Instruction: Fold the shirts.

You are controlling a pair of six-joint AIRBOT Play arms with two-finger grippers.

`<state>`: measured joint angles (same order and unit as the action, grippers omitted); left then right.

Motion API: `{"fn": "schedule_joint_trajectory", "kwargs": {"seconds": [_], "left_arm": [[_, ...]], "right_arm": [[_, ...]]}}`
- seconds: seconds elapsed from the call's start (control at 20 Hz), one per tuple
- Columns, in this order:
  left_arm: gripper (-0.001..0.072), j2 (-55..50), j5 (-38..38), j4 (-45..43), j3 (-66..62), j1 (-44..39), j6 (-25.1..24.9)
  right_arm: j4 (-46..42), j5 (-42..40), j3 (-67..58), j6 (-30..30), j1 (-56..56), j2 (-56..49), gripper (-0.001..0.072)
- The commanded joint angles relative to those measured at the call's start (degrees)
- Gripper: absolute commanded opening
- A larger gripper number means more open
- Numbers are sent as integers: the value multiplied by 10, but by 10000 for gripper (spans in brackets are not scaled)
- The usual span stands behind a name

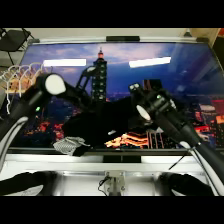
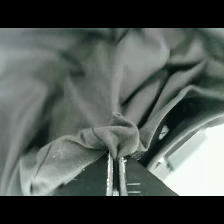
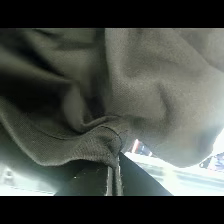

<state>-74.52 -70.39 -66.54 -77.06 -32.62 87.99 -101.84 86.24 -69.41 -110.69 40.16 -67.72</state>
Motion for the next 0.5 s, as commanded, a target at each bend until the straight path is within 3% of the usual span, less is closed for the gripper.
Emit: {"fn": "schedule_joint_trajectory", "kwargs": {"seconds": [0.0,0.2,0.35,0.4,0.45], "left_arm": [[54,141,102,-98,169,-68,174],[55,214,369,-98,387,-191,384],[62,201,439,-98,462,-242,445],[137,200,435,-98,471,-243,448],[308,202,425,-98,472,-238,447]], "right_arm": [[39,-31,0,-14,-4,32,62],[181,-40,7,-15,-3,45,61],[202,-42,23,-14,-3,39,61],[203,-41,23,-13,-3,40,61],[202,-39,23,-11,-3,40,61]]}}
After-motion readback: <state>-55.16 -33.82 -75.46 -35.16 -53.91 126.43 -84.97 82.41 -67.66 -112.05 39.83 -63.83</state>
